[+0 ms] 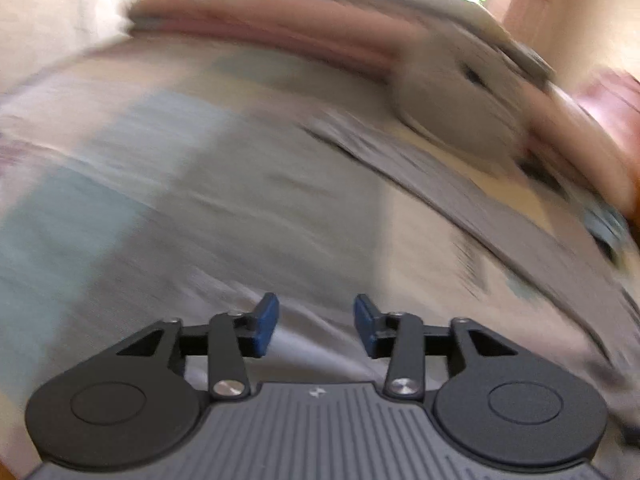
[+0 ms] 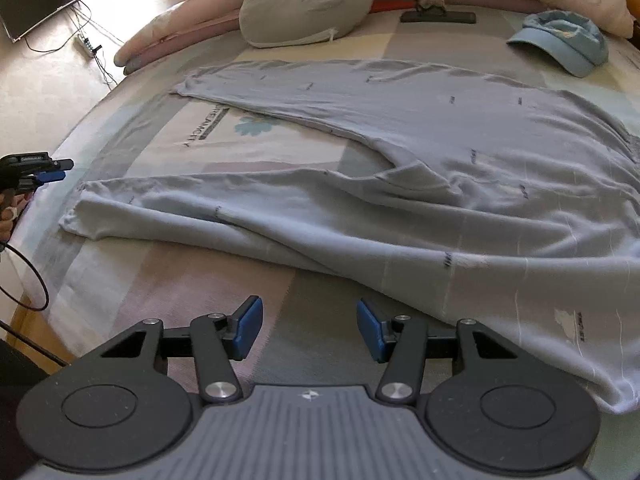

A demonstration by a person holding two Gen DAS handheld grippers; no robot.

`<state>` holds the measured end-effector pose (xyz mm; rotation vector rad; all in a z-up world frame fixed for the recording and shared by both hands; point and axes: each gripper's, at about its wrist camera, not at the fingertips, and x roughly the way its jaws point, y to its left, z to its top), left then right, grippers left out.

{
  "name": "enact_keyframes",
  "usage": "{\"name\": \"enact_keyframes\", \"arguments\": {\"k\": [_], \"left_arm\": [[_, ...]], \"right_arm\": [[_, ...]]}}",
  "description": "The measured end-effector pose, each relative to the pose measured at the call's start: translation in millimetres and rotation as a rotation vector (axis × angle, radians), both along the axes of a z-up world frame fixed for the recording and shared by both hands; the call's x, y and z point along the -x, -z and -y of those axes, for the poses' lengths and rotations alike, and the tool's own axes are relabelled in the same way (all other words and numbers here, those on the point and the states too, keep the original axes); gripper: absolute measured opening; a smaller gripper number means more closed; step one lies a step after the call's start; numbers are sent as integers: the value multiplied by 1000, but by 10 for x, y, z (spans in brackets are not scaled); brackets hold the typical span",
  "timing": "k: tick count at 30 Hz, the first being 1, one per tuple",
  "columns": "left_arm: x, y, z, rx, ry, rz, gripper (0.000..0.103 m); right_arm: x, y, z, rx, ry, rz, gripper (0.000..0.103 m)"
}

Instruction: Fold clothes

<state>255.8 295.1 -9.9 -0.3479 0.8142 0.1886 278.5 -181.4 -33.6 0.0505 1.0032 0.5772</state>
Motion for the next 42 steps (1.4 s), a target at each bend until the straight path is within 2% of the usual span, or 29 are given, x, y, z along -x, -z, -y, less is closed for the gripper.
{"name": "enact_keyframes", "arguments": {"k": [2,4,7,9,13,18,22,25,27,29,34,39,42], "left_arm": [[-13,50,318,43,142,-54,49],[-2,88,660,47,281,-108,50],[35,166,1062,80,418,-144,59],[19,236,1264,95,475,-164,59],[-137,312,1358,87,448,-162,59],[-417,297,1289,105,422,-99,60],[-653,433,1282,89,383,-111,59],[-694,379,1354,60,370,-100,59],[-652,314,1435,39,387,-84,60],[-593,262,1535,12,419,-69,70],[-432,167,1844,-117,462,-45,72],[-490,170,2131,-59,495,-36,73],[-557,152,2327,-59,525,-40,73]], "right_arm": [[-11,29,19,-8,-6,-4,58],[-40,64,27,-6,-14,-2,58],[-131,114,54,10,-17,6,58],[-201,110,87,6,-22,16,57],[-339,85,150,-6,-32,43,57],[-580,135,215,-22,-21,62,57],[-781,219,263,-53,2,53,55],[-823,181,343,-68,26,56,55],[-710,63,465,-54,56,86,55],[-576,-46,622,-43,94,108,56],[-23,-137,1333,-56,300,70,59],[504,156,1879,-179,509,-33,64],[541,388,2022,-270,581,-62,64]]}}
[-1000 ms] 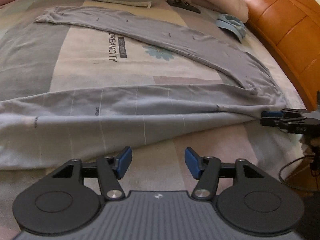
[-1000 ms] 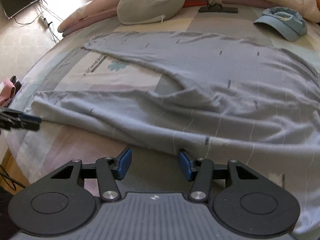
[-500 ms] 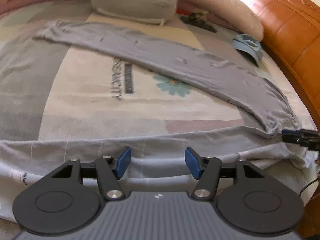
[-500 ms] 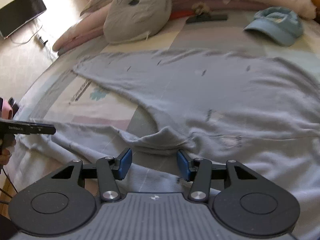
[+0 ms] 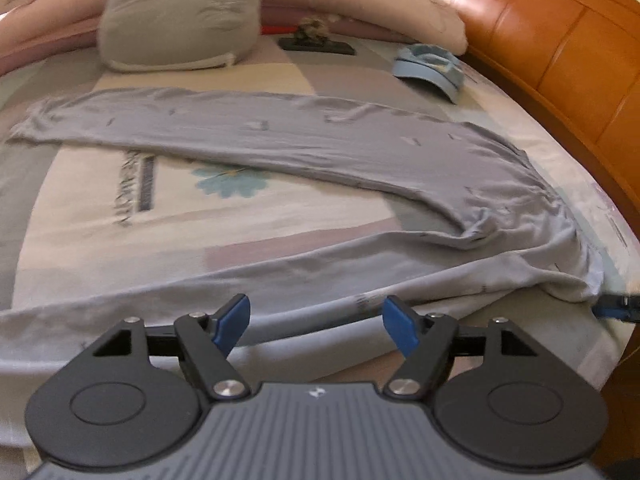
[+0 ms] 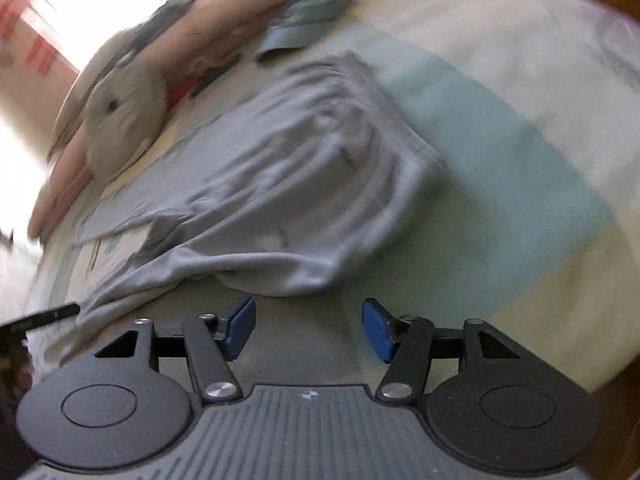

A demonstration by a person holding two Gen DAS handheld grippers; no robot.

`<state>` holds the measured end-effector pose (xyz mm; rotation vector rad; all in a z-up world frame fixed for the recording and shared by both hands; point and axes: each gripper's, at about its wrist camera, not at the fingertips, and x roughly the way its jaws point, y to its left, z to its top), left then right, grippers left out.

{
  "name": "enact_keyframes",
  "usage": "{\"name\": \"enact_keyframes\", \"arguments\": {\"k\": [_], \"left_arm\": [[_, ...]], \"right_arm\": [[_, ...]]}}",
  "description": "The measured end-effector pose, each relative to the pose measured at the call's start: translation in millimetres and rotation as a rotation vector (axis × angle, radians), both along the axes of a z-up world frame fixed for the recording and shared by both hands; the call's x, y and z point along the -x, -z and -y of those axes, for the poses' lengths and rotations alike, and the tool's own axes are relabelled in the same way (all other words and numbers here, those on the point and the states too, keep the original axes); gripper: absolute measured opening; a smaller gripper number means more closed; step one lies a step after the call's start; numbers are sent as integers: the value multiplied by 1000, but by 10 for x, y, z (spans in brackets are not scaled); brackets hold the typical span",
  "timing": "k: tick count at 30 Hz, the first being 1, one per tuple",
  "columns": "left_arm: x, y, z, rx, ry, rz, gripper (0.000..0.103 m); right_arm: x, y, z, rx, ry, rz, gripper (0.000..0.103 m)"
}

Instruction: Fold clothes

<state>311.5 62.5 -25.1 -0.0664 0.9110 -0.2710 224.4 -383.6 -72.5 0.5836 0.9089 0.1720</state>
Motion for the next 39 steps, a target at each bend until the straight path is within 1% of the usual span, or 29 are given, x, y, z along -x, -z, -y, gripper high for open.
{"name": "enact_keyframes", "arguments": {"k": [2,4,7,9,13,15,16,17,18,19,20,21,22,23,24,27,30,35,37,39], "left_arm": [[3,-54,114,1,24,10,73],[21,-97,211,1,36,18,73],[63,-146,312,-17,41,21,73],[103,-166,337,-21,45,22,74],[108,-149,346,-19,30,10,74],[67,-119,368,-19,20,-7,74],[59,-113,388,-22,22,-10,74],[57,-113,409,-22,29,-7,74],[62,-120,430,-19,39,-2,74],[68,-122,447,-15,51,1,74],[70,-117,459,-13,58,0,74],[68,-105,474,-13,64,-4,74],[58,-86,485,-18,65,-11,74],[50,-73,495,-25,61,-16,74],[43,-62,504,-34,54,-20,74],[58,-66,511,-25,61,-22,74],[76,-66,497,-35,65,-25,74],[107,-44,473,-41,71,-40,74],[125,-30,459,-37,78,-45,74],[139,-12,442,-39,77,-47,74]], "right_arm": [[-48,82,55,-75,22,35,64],[-133,156,95,-130,40,70,64],[-264,257,133,-244,76,87,64],[-290,299,109,-306,72,89,64],[-319,358,-6,-340,42,118,64],[-336,386,-65,-351,26,134,60],[-344,400,-76,-359,25,139,55],[-347,413,-71,-362,30,140,48],[-332,426,-68,-359,25,141,44],[-304,441,-63,-354,10,145,38],[-283,454,-66,-341,-2,150,28],[-269,467,-75,-317,-9,156,24],[-270,483,-80,-302,-10,158,15],[-288,502,-78,-295,-4,158,4],[-301,510,-77,-294,3,155,2],[-281,456,-78,-309,6,131,3],[-163,312,-39,-323,-22,117,3],[46,67,166,-362,-60,73,2],[74,12,232,-314,-71,25,2],[60,5,252,-215,-78,-35,3]]}}
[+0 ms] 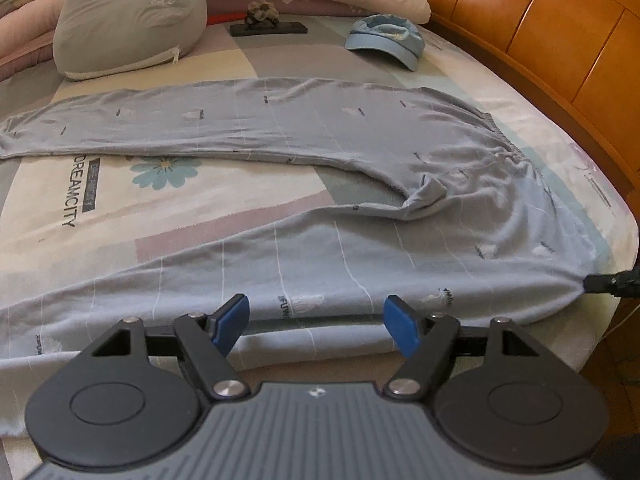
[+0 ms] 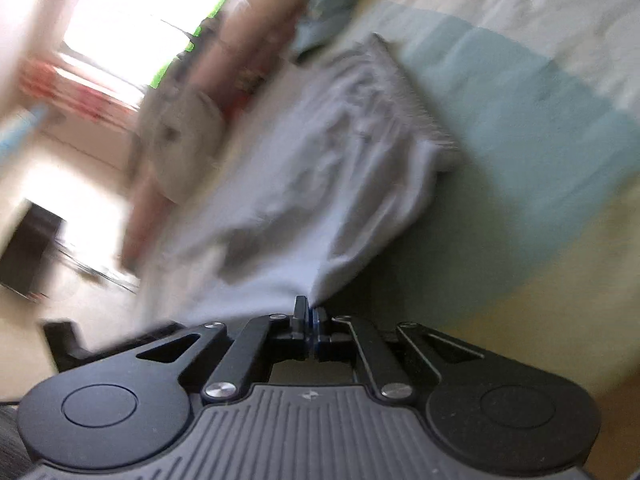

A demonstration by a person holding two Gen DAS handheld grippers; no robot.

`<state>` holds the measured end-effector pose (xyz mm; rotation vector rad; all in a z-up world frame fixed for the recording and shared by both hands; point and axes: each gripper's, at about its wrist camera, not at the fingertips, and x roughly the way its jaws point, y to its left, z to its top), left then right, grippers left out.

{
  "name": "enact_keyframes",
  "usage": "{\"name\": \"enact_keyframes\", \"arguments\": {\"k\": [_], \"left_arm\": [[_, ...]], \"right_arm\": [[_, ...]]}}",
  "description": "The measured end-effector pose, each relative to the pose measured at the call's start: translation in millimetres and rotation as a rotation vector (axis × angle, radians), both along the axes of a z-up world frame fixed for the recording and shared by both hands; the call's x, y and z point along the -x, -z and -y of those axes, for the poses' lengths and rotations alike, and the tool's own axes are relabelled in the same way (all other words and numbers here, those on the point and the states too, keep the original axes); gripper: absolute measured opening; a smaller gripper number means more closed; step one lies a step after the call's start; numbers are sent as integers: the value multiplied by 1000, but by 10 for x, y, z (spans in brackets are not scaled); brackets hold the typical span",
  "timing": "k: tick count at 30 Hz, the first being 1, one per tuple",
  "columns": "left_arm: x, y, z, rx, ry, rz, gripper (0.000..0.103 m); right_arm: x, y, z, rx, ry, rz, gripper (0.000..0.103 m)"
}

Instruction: Fold clothes

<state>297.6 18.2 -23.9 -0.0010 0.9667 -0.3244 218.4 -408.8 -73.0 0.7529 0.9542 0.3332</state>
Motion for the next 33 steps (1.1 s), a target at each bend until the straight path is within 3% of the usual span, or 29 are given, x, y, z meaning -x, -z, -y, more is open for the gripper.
{"name": "enact_keyframes", "arguments": {"k": [2,5,11,16,25,30,33], "left_arm": [[16,6,-36,-8,-8,-4,74],[68,-10,-124,-26,-22,1,75],[194,17,-476,-57,-98,-20,75],[326,32,-769,-56,-172,-38,75],[624,92,-1242,-39,-290,-54,78],[733,159,-1480,-26,-339,-58,78],[782,199,-1636,-19,-362,-62,78]], "right_arm": [[-23,-19,0,101,-11,-42,3],[-48,-159,-25,200,-17,-36,9],[-188,-499,-359,347,-71,76,13],[-468,-480,-980,322,-267,155,13],[-806,-371,-2635,224,-767,274,17],[-845,-265,-3322,228,-931,281,17],[-812,-281,-3643,265,-1009,346,17]]}}
